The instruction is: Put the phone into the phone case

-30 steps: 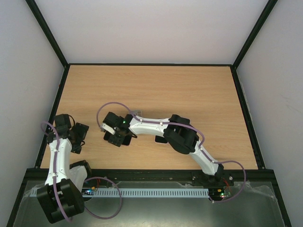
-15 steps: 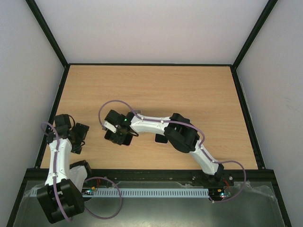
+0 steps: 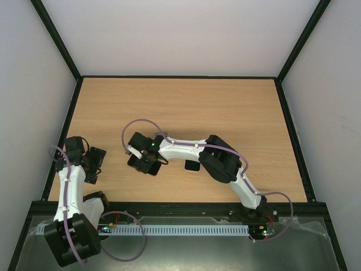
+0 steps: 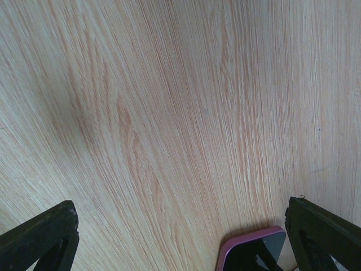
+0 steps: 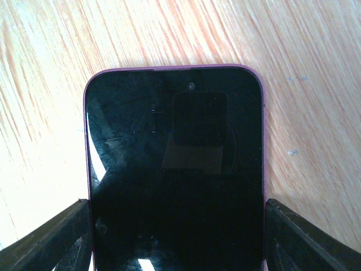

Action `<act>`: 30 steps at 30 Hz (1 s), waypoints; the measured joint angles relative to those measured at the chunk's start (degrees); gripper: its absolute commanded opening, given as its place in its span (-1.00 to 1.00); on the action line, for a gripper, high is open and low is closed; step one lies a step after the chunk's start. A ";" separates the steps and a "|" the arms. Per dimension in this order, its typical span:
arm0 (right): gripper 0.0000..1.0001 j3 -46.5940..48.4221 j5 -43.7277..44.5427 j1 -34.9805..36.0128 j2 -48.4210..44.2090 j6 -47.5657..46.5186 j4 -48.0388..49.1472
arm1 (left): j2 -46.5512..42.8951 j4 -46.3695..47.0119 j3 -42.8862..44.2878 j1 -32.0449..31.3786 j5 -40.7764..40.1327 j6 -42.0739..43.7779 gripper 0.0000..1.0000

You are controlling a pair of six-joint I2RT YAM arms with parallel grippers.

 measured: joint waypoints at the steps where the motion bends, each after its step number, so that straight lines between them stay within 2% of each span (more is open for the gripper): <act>1: 0.30 -0.11 0.07 0.00 -0.17 1.11 -0.02 | 0.00 0.00 0.00 0.02 0.00 0.00 0.98; 6: 0.14 -0.68 0.98 -0.11 -1.66 6.47 0.02 | -0.04 0.00 0.00 0.02 0.02 0.02 0.98; 12: 0.15 -0.68 2.93 -1.44 -4.68 12.22 1.49 | -0.33 0.02 0.00 0.02 0.26 0.04 0.98; 14: 0.20 -0.68 4.33 -2.27 -5.49 14.45 2.27 | -0.39 0.02 0.00 0.02 0.39 0.07 0.98; 19: 0.18 -1.01 9.14 -5.35 -6.54 20.33 3.89 | -0.68 0.15 -0.52 0.02 0.94 0.28 0.99; 25: 0.20 -5.77 13.68 -8.74 -9.05 28.70 8.48 | -0.79 0.22 -0.85 0.02 1.16 0.37 0.98; 30: 0.20 -8.61 14.05 -9.38 -9.66 35.56 12.09 | -0.90 0.44 -1.05 0.02 1.33 0.55 0.98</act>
